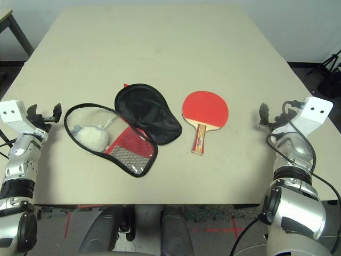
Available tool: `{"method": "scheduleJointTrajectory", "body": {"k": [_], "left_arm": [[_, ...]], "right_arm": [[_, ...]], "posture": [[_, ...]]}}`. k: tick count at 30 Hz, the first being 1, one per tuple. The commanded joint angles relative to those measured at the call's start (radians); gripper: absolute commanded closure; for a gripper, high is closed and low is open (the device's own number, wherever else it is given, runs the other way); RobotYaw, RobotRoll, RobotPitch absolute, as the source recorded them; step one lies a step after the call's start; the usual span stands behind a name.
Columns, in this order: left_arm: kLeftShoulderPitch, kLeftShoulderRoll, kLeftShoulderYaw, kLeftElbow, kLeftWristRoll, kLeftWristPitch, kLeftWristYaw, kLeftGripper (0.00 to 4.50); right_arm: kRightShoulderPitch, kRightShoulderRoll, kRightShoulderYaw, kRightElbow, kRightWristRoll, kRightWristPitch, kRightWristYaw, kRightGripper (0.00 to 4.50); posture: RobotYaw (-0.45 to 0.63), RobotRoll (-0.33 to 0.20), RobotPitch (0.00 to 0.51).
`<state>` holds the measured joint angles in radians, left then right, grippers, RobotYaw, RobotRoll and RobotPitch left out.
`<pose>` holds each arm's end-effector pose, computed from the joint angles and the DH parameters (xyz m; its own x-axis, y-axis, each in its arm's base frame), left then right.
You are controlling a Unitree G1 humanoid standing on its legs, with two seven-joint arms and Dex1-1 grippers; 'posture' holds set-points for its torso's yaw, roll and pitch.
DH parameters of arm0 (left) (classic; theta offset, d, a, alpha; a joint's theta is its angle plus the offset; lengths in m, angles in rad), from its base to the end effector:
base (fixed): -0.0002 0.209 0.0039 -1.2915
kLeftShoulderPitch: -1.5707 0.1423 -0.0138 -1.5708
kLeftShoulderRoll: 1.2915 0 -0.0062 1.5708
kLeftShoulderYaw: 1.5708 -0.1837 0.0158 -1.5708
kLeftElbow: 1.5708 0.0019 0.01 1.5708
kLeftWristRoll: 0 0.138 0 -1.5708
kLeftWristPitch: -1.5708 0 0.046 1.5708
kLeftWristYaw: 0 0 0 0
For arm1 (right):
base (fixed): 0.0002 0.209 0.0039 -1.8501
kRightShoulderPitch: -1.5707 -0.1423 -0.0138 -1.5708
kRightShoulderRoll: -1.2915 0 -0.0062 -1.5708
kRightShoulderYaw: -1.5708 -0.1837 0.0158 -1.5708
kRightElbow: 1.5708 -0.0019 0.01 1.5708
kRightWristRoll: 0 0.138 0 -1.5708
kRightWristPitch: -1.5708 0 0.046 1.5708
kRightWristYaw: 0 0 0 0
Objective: Store the ping-pong paddle in its case and zip it.
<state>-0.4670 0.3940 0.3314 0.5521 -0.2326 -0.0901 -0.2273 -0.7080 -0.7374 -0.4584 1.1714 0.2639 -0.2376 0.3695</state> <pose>0.2764 0.2808 0.0948 0.9862 0.1218 0.1122 -0.1232 0.9924 0.0056 0.2619 -0.3794 0.1262 0.9422 -0.3285 0.0656 0.3293 0.9442 -0.0010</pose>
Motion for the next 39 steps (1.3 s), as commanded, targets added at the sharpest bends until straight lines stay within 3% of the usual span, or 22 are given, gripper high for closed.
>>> {"method": "scheduleJointTrajectory", "body": {"k": [1,9,16,19,23,27,31,39], "left_arm": [[-0.002,0.0,-0.007,0.018,0.004,0.002,-0.005,0.0],[-0.031,0.0,-0.034,0.042,0.015,0.004,-0.034,0.0],[-0.139,0.086,-0.029,0.035,-0.021,0.055,-0.134,0.0],[-0.181,0.138,-0.042,-0.012,-0.043,0.122,-0.209,0.0],[-0.262,0.208,-0.075,-0.077,-0.075,0.248,-0.333,0.0],[-0.358,0.24,-0.125,-0.097,-0.089,0.345,-0.441,0.0],[-0.442,0.214,-0.169,-0.079,-0.089,0.374,-0.512,0.0],[-0.5,0.126,-0.253,-0.113,-0.119,0.49,-0.635,0.0]], "right_arm": [[-0.002,0.006,0.004,0.007,-0.003,-0.005,-0.004,0.01],[-0.005,0.001,0.016,-0.003,-0.014,-0.003,-0.008,0.01],[0.02,0.003,0.025,-0.203,-0.005,0.178,-0.087,0.01],[0.091,0.034,0.01,-0.455,0.037,0.375,-0.149,0.01],[0.183,0.051,0.009,-0.86,0.122,0.778,-0.224,0.01],[0.209,0.08,0.011,-1.156,0.211,1.156,-0.301,0.01],[0.147,0.141,0.027,-1.333,0.254,1.466,-0.369,0.01],[0.041,0.289,0.049,-1.497,0.229,1.848,-0.422,0.01]], "posture": [[-0.03,0.0,0.173],[-0.05,0.0,0.169],[-0.07,0.0,0.136],[-0.07,0.0,0.129],[-0.07,0.0,0.122],[-0.1,0.0,0.122],[-0.11,0.0,0.122],[-0.13,0.0,0.125]]}}
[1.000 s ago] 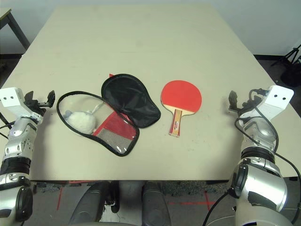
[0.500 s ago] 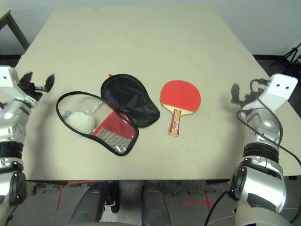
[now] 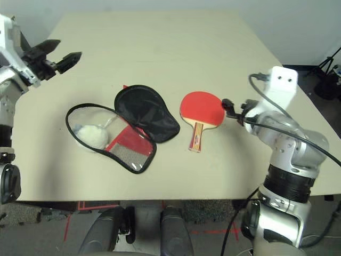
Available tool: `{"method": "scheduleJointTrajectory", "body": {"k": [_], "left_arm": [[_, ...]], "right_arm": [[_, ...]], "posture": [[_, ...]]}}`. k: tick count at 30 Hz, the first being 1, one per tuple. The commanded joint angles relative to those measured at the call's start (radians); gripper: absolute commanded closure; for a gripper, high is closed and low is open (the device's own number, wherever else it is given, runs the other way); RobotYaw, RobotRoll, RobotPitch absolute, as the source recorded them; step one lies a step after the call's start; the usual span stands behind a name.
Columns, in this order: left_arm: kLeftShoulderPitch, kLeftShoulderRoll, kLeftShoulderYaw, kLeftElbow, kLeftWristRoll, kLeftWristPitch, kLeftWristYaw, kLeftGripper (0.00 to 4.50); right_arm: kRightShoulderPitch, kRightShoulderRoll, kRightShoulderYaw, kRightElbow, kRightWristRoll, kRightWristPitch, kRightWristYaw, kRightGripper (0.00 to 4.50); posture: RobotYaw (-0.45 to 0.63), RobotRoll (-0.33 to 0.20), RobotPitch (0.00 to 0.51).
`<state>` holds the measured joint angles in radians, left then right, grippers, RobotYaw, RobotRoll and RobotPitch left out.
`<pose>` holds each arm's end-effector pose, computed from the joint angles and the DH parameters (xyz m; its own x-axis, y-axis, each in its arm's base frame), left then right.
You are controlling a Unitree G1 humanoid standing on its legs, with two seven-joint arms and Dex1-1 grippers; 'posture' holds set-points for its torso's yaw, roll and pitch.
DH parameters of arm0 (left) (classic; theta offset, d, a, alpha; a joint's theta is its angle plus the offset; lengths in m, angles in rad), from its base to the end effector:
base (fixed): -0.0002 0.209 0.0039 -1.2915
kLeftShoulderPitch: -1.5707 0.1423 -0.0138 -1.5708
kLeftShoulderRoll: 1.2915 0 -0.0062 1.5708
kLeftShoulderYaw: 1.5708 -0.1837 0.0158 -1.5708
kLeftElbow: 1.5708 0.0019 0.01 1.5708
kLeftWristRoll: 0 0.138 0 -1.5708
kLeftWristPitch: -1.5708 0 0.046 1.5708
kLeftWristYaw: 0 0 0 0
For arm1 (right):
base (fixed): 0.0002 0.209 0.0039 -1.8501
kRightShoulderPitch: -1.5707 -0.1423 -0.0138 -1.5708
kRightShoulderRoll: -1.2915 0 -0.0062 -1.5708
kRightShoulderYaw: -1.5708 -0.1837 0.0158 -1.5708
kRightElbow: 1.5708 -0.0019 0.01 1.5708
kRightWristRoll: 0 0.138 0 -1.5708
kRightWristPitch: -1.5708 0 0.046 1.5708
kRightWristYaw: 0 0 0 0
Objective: Store the ping-pong paddle in its case and zip it.
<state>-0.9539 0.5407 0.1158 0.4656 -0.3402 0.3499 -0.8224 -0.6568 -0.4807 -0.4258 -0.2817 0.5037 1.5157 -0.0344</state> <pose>0.3328 0.2369 0.2458 0.7414 -0.6613 0.1141 0.6401 0.7480 0.1755 0.2464 -0.2416 0.2210 0.9020 -0.0058 -0.4316 0.0474 0.9952 0.0857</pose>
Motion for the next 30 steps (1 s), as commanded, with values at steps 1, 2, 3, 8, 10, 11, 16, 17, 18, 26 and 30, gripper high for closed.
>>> {"method": "scheduleJointTrajectory", "body": {"k": [1,2,3,8,10,11,16,17,18,26,30], "left_arm": [[-0.012,-0.027,-0.047,-0.039,-0.018,0.071,-0.055,0.0],[-0.007,-0.039,-0.069,-0.058,-0.025,0.095,-0.081,0.0],[0.001,-0.054,-0.101,-0.08,-0.026,0.112,-0.11,0.0],[0.021,-0.104,-0.163,-0.132,-0.013,0.143,-0.142,0.0],[0.024,-0.116,-0.182,-0.144,-0.009,0.151,-0.151,0.0],[0.024,-0.121,-0.188,-0.146,-0.009,0.154,-0.153,0.0],[0.022,-0.137,-0.217,-0.147,0.0,0.168,-0.168,0.0],[0.021,-0.138,-0.222,-0.146,0.001,0.169,-0.171,0.0],[0.021,-0.138,-0.225,-0.146,0.001,0.169,-0.173,0.0],[0.045,-0.145,-0.262,-0.181,0.01,0.187,-0.184,0.0],[0.08,-0.134,-0.288,-0.235,0.0,0.234,-0.208,0.0]], "right_arm": [[-0.01,0.045,0.015,-0.053,-0.013,0.099,-0.025,0.01],[-0.009,0.056,0.021,-0.057,-0.011,0.099,-0.031,0.01],[-0.01,0.068,0.027,-0.057,-0.017,0.099,-0.034,0.01],[-0.019,0.089,0.042,-0.033,-0.059,0.099,-0.041,0.01],[-0.02,0.099,0.047,-0.03,-0.071,0.099,-0.04,0.01],[-0.019,0.105,0.05,-0.028,-0.076,0.099,-0.04,0.01],[-0.012,0.146,0.07,-0.02,-0.102,0.099,-0.041,0.01],[-0.009,0.155,0.078,-0.019,-0.104,0.099,-0.042,0.01],[-0.008,0.161,0.084,-0.018,-0.106,0.099,-0.042,0.01],[0.005,0.193,0.161,0.009,-0.137,0.099,-0.046,0.01],[0.039,0.191,0.215,0.03,-0.161,0.099,-0.035,0.01]], "posture": [[-0.14,0.0,0.132],[-0.14,0.0,0.132],[-0.14,0.0,0.136],[-0.15,0.0,0.147],[-0.15,0.0,0.15],[-0.15,0.0,0.15],[-0.15,0.0,0.154],[-0.15,0.0,0.155],[-0.15,0.0,0.155],[-0.14,0.0,0.16],[-0.13,0.0,0.162]]}}
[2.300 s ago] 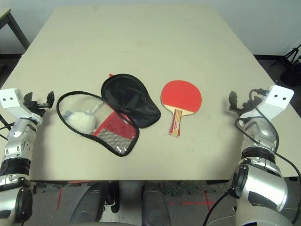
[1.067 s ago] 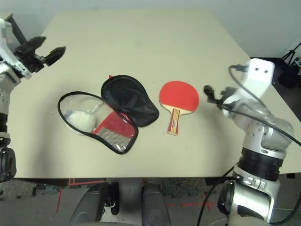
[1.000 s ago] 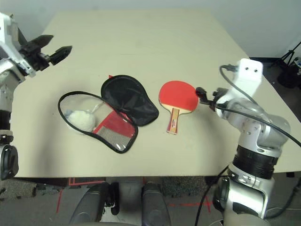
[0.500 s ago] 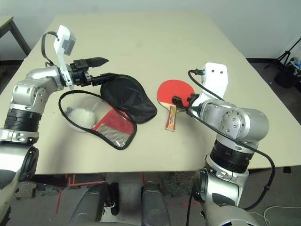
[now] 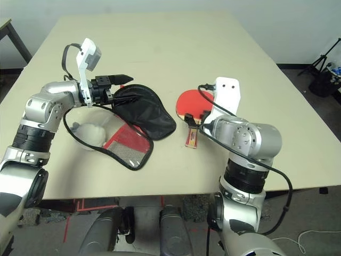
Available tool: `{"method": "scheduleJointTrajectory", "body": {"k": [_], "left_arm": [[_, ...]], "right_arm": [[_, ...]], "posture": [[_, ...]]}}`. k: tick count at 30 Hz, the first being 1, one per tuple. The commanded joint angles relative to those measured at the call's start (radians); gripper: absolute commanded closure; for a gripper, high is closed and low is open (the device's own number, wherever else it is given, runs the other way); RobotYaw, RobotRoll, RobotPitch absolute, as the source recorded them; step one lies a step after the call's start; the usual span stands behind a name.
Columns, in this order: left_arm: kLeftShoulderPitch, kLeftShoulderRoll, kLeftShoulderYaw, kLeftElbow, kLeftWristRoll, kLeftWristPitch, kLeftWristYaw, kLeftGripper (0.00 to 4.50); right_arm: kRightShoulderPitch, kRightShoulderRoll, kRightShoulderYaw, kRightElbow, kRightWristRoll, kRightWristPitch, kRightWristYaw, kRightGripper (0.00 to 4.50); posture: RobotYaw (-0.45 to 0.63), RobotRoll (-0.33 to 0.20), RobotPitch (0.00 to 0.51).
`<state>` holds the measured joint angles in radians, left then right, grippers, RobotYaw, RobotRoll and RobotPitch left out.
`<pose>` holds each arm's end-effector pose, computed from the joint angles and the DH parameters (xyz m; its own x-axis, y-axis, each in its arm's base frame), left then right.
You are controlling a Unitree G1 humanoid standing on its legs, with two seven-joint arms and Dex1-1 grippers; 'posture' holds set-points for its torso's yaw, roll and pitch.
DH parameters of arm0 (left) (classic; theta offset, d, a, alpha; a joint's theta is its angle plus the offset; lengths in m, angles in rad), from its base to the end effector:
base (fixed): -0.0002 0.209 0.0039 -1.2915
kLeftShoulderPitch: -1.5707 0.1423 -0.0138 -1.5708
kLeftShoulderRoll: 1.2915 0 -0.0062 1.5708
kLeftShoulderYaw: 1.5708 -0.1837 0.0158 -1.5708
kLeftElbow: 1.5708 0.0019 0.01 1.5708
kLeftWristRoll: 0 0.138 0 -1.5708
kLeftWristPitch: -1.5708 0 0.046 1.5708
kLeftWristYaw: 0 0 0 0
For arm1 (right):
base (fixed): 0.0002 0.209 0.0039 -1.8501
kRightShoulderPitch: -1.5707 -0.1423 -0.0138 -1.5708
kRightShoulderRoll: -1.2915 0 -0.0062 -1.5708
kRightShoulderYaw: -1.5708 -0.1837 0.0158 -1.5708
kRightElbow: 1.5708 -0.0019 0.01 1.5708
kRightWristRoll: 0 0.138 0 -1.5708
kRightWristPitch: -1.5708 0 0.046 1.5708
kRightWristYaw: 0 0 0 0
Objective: Store the ping-pong paddle in its case and zip it.
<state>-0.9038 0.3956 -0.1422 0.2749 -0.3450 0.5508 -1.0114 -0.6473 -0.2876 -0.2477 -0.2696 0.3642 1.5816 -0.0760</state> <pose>0.3306 0.1517 0.2163 0.3554 -0.9236 -0.1440 0.9338 0.3440 0.0980 0.2600 -0.1888 0.1885 0.8050 0.0467 -0.5914 -0.0321 0.9989 0.0351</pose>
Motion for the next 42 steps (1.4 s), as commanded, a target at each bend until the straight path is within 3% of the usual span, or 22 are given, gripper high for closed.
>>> {"method": "scheduleJointTrajectory", "body": {"k": [1,12,21,24,35,42], "left_arm": [[0.038,0.014,-0.034,-0.054,0.007,0.041,-0.022,0.0],[0.077,0.014,-0.051,-0.104,0.007,0.082,-0.021,0.0],[0.074,0.014,-0.05,-0.105,0.008,0.08,-0.018,0.0],[0.075,0.013,-0.05,-0.107,0.009,0.079,-0.016,0.0],[0.081,0.004,-0.036,-0.125,0.002,0.077,0.014,0.0],[0.051,0.004,0.013,-0.104,-0.007,0.079,0.06,0.0]], "right_arm": [[0.032,-0.005,0.046,0.023,-0.029,0.033,0.011,0.01],[0.043,-0.009,0.077,0.07,-0.102,0.012,0.043,0.07],[0.036,0.011,0.059,0.086,-0.172,-0.017,0.036,2.82],[0.032,0.02,0.043,0.089,-0.187,-0.019,0.034,3.33],[-0.079,-0.013,0.007,0.155,-0.229,-0.155,0.039,3.35],[-0.205,-0.052,0.127,0.203,-0.184,-0.159,0.156,3.35]], "posture": [[-0.13,0.0,0.162],[-0.13,0.0,0.159],[-0.13,0.0,0.157],[-0.12,0.0,0.157],[-0.12,0.0,0.152],[-0.12,0.0,0.152]]}}
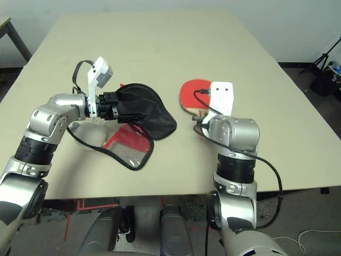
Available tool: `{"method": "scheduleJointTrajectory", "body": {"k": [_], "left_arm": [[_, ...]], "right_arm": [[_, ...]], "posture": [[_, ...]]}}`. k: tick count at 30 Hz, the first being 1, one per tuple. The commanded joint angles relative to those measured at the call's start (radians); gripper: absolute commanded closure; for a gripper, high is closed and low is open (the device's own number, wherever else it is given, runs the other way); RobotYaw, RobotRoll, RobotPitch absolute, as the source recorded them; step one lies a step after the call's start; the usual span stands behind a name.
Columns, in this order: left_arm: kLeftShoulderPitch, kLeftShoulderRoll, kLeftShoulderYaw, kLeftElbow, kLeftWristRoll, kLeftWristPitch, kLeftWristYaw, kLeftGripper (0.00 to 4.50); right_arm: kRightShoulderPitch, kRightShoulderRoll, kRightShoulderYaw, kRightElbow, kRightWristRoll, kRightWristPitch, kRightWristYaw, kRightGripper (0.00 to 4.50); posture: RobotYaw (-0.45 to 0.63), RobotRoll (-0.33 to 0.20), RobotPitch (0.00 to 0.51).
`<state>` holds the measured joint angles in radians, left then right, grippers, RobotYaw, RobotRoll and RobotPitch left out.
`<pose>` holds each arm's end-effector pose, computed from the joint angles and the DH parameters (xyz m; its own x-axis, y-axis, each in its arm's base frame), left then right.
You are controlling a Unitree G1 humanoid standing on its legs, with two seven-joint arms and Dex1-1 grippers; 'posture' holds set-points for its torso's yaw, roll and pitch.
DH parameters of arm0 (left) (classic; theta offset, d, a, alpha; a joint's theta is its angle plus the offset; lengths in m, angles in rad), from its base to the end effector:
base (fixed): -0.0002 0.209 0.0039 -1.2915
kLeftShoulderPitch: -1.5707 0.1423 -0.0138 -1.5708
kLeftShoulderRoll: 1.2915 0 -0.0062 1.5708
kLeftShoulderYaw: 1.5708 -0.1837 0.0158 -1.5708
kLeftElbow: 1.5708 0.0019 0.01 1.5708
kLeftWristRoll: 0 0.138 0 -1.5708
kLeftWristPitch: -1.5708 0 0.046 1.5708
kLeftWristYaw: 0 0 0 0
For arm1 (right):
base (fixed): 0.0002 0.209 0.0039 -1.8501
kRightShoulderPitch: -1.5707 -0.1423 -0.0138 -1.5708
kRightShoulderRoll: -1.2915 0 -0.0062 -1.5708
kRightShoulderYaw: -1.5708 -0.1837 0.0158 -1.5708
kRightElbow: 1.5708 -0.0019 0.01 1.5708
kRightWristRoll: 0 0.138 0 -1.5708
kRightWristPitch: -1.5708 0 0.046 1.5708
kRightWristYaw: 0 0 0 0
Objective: Store the ping-pong paddle in its case and zip it.
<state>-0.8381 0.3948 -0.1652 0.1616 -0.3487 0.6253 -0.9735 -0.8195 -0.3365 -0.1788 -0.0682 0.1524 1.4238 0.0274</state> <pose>0.3191 0.1460 0.2070 0.3513 -0.9184 -0.1818 0.9363 0.3432 0.0753 0.2903 -0.1911 0.2164 0.8710 -0.0551 -0.4882 0.0192 0.9967 -0.0783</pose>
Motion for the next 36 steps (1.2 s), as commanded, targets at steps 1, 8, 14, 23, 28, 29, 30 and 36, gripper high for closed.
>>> {"method": "scheduleJointTrajectory", "body": {"k": [1,8,14,23,28,29,30,36], "left_arm": [[-0.019,0.006,0.043,0.013,-0.005,0.003,0.028,0.0],[-0.021,0.026,0.164,0.045,-0.007,-0.006,0.145,0.0],[0.074,0.078,0.195,-0.065,-0.019,0.051,0.187,0.0],[0.153,0.09,0.226,-0.16,-0.049,0.11,0.246,0.0],[0.152,0.09,0.228,-0.169,-0.059,0.12,0.262,0.0],[0.153,0.09,0.227,-0.17,-0.06,0.121,0.264,0.0],[0.154,0.09,0.227,-0.172,-0.061,0.121,0.266,0.0],[0.156,0.091,0.229,-0.175,-0.066,0.125,0.276,0.0]], "right_arm": [[-0.04,-0.004,0.067,0.004,0.03,0.003,0.062,3.35],[-0.085,-0.021,0.178,0.005,0.077,0.053,0.171,3.35],[-0.085,-0.045,0.266,0.016,0.103,0.029,0.254,3.35],[-0.108,-0.058,0.374,0.104,0.086,-0.071,0.351,3.35],[-0.137,-0.038,0.417,0.179,0.066,-0.135,0.376,3.35],[-0.141,-0.034,0.423,0.194,0.062,-0.146,0.38,3.35],[-0.145,-0.029,0.43,0.209,0.058,-0.157,0.385,3.35],[-0.156,-0.012,0.458,0.273,0.038,-0.197,0.41,3.35]], "posture": [[-0.12,0.0,0.152],[-0.11,0.0,0.149],[-0.08,0.0,0.143],[-0.04,0.0,0.132],[-0.03,0.0,0.132],[-0.03,0.0,0.132],[-0.02,0.0,0.132],[-0.01,0.0,0.136]]}}
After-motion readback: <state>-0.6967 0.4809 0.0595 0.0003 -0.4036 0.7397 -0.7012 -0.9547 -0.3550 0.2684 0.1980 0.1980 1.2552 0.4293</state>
